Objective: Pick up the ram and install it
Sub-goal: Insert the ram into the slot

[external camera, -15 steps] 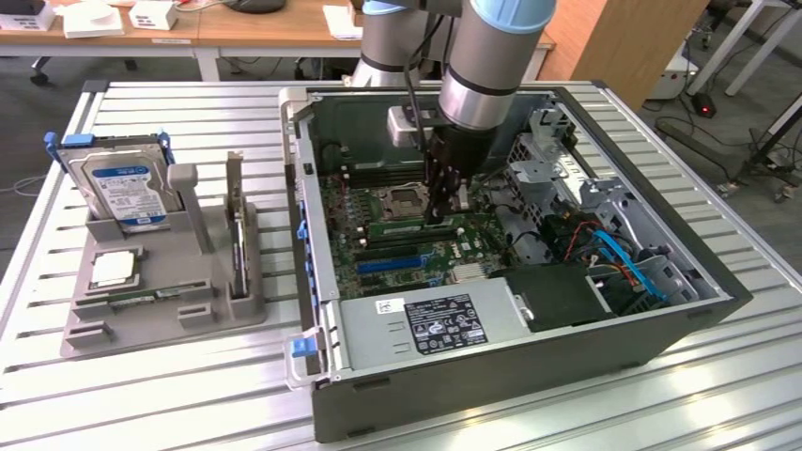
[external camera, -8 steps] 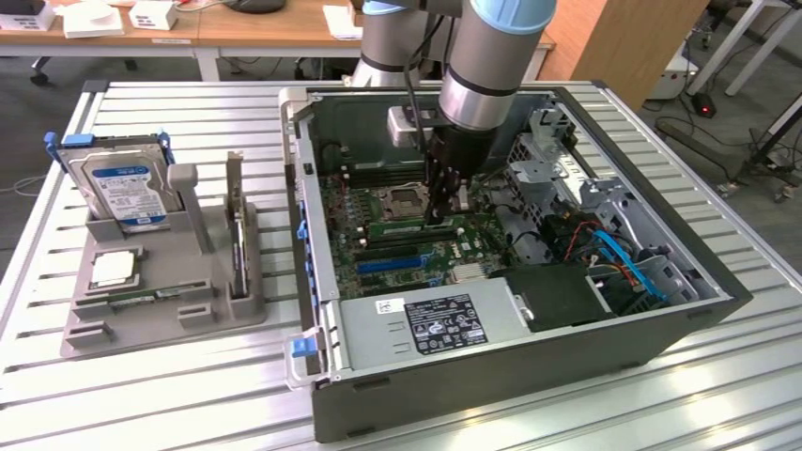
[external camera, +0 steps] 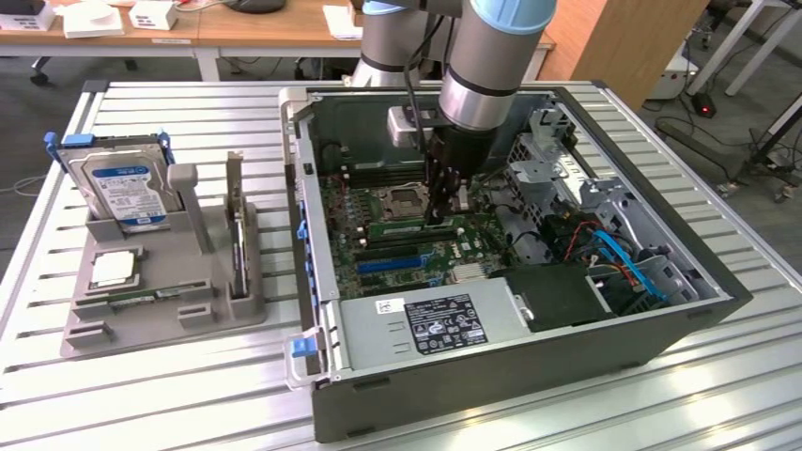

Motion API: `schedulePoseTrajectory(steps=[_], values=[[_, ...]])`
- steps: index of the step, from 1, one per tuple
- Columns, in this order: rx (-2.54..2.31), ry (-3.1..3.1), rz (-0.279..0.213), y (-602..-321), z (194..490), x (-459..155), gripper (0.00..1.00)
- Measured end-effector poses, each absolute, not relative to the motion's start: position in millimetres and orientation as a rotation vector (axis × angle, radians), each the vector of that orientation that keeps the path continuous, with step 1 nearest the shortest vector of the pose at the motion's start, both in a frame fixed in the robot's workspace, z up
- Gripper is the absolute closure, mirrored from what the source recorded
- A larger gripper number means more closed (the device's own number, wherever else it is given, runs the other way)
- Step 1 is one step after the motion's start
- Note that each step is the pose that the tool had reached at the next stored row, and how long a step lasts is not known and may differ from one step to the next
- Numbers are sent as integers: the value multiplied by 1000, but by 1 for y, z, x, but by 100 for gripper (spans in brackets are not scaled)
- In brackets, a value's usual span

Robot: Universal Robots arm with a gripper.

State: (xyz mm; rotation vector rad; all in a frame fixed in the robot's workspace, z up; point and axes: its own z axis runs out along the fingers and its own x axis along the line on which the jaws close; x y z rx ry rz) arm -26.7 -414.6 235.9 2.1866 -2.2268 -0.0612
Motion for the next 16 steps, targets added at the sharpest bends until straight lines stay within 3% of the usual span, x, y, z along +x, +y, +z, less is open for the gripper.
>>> schedulePoseTrajectory(steps=[16], values=[[2190,-2223,-61,-415,236,-27,89]])
